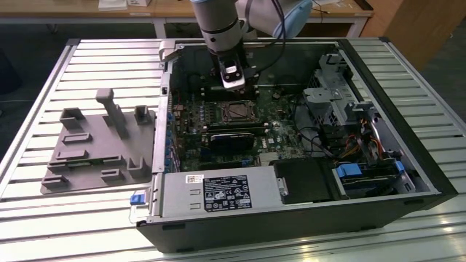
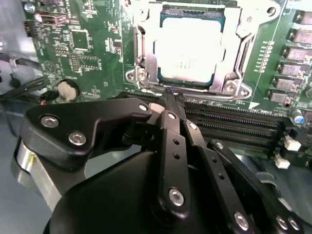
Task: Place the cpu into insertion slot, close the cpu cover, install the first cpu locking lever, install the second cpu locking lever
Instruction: 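Install the first cpu locking lever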
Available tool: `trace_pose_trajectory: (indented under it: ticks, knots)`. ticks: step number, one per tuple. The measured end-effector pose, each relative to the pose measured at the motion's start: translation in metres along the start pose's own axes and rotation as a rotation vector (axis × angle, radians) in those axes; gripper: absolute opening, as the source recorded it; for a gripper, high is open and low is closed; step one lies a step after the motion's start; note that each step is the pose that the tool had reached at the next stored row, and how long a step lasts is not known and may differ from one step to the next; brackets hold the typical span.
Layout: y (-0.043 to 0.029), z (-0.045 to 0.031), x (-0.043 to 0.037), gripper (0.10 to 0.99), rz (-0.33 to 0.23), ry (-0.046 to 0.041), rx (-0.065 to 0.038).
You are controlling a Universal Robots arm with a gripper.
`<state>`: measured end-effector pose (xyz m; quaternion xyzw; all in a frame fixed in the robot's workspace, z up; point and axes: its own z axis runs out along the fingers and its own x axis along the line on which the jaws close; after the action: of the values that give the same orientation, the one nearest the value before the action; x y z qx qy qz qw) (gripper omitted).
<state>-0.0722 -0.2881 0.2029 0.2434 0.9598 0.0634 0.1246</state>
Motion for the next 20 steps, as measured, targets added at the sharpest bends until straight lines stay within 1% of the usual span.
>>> trace_pose_trajectory:
  ticks: [4,5,12,13,14,15,17,20]
  knots:
    - [0.0018,-0.0097,-0.0021,0.102,0.0,0.0,0.0]
    - [0.0021,-0.0108,-0.0023,0.102,0.0,0.0,0.0]
    - [0.0022,-0.0115,-0.0025,0.102,0.0,0.0001,0.0]
    - [0.0022,-0.0115,-0.0025,0.102,0.0,0.0017,0.001]
    - [0.0022,-0.0114,-0.0026,0.102,0.0,0.0044,0.004]
    - [0.0024,-0.0111,-0.0029,0.102,0.0,0.0095,0.01]
    - [0.003,-0.0105,-0.0041,0.102,-0.001,0.0229,0.025]
    - [0.0036,-0.0098,-0.0065,0.102,-0.003,0.0393,0.047]
